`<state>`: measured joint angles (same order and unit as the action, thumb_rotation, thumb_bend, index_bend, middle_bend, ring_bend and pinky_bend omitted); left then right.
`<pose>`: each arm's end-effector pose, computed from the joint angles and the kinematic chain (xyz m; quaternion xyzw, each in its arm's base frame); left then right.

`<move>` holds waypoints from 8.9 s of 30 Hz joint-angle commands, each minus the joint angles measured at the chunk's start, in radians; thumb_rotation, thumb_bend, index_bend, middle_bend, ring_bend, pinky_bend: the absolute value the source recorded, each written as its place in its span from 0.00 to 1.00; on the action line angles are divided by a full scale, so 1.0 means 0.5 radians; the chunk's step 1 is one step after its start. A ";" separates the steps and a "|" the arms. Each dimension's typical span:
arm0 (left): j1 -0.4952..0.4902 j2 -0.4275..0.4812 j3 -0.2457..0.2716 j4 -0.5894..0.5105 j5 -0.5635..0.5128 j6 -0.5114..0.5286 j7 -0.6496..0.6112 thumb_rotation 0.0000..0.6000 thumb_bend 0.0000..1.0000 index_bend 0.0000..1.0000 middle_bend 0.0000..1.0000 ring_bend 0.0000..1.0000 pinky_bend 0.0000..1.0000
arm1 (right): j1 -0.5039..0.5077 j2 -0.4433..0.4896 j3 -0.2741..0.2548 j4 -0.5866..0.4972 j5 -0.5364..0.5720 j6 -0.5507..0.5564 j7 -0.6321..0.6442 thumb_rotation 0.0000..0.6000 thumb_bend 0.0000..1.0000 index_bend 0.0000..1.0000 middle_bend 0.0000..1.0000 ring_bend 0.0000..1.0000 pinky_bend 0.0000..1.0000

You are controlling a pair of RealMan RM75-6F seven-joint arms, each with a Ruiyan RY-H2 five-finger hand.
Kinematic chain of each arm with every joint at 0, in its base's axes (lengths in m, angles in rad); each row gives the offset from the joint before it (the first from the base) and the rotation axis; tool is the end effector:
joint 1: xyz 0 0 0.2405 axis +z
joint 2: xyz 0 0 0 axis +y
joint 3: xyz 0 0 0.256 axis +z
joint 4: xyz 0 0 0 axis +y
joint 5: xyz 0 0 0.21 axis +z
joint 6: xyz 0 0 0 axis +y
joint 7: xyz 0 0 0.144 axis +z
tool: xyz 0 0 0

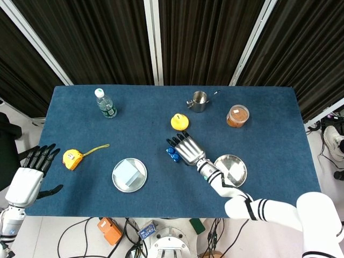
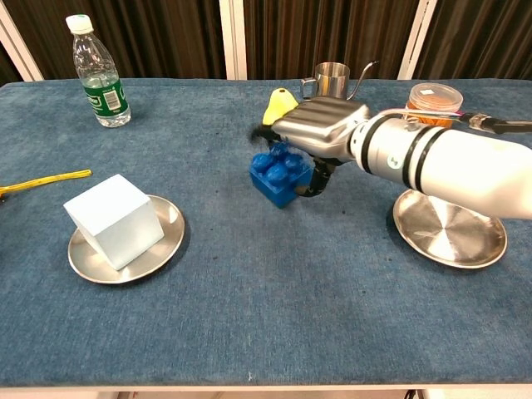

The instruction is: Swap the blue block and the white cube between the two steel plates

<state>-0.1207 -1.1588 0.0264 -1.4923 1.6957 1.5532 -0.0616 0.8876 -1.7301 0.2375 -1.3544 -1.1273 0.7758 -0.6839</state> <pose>-0.3015 0.1748 0.1437 -0.6616 -0.3338 -0.4221 0.5223 -0.0784 -0.3469 -0.0806 0.8466 -0.2210 0.3100 0.3720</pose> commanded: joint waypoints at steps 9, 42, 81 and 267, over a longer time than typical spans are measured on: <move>-0.105 -0.063 0.079 0.048 0.250 -0.013 -0.196 1.00 0.05 0.04 0.01 0.00 0.02 | -0.240 0.469 -0.187 -0.524 -0.270 0.367 0.126 1.00 0.12 0.00 0.00 0.00 0.00; -0.762 -0.487 -0.149 -0.335 -0.472 -1.274 1.028 1.00 0.27 0.18 0.11 0.10 0.19 | -1.387 1.259 -0.743 -0.454 -1.088 1.553 1.321 1.00 0.12 0.00 0.00 0.00 0.00; -1.320 -1.451 -0.440 0.116 -0.594 -1.324 0.801 1.00 0.05 0.19 0.15 0.08 0.32 | -1.458 1.395 -0.556 -0.475 -0.945 1.383 1.546 1.00 0.12 0.00 0.00 0.00 0.00; -0.080 0.107 0.117 -0.412 -0.191 -0.134 0.672 1.00 0.04 0.10 0.02 0.00 0.17 | -0.767 0.913 -0.523 -0.541 -0.734 0.572 0.864 0.85 0.13 0.00 0.02 0.00 0.10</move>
<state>-0.1624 -1.1065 0.0850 -1.6978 1.5984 1.4844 0.2760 0.5196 -1.2925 -0.0135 -1.6066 -1.4776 1.0395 -0.2639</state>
